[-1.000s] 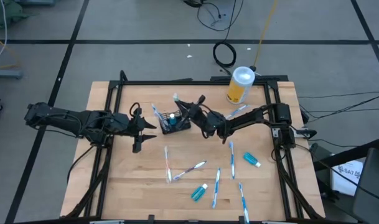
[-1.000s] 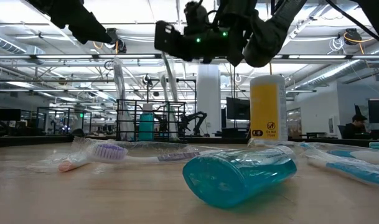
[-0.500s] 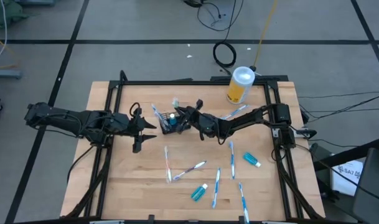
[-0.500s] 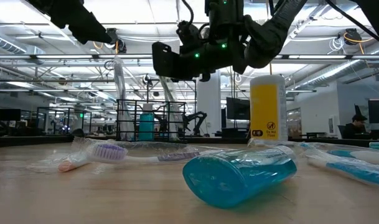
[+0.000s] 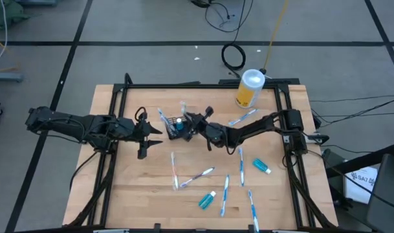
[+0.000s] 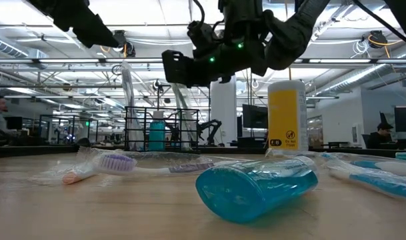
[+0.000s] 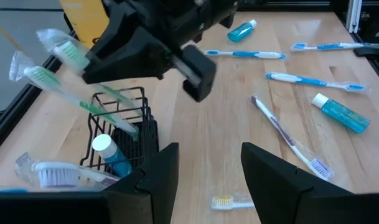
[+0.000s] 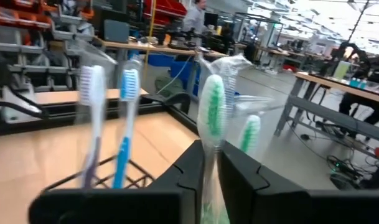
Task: Pick & Place toothbrushing station
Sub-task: Put the green toothbrush into the black mesh organizer
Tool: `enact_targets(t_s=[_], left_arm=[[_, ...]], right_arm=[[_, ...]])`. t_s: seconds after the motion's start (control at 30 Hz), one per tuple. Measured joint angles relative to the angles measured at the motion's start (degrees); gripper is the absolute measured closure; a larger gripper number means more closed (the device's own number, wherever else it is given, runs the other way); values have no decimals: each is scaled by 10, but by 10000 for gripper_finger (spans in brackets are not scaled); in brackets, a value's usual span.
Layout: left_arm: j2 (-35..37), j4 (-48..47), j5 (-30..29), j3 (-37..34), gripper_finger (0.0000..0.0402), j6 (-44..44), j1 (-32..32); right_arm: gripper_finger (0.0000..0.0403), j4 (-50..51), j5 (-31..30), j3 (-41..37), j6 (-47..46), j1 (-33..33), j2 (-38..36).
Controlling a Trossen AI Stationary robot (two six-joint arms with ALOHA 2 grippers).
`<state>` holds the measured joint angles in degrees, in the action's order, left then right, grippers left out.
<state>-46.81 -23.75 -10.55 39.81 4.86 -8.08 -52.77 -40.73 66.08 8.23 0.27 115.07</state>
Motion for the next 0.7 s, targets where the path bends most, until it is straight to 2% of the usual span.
enact_targets(t_s=[0.17,0.37,0.47,0.6,0.7], left_arm=[[0,-1,0,0,224,2,0],[0,-1,0,0,224,5,0],[0,-1,0,0,224,9,0],[0,0,0,0,224,11,0],[0,0,0,0,224,12,0]], right_arm=[[311,24,-10,0,0,10,-3],[249,41,-91,0,5,14,-6],[230,26,-65,0,14,11,-6],[215,-8,36,0,16,1,-6],[205,-25,64,0,15,-10,-6]])
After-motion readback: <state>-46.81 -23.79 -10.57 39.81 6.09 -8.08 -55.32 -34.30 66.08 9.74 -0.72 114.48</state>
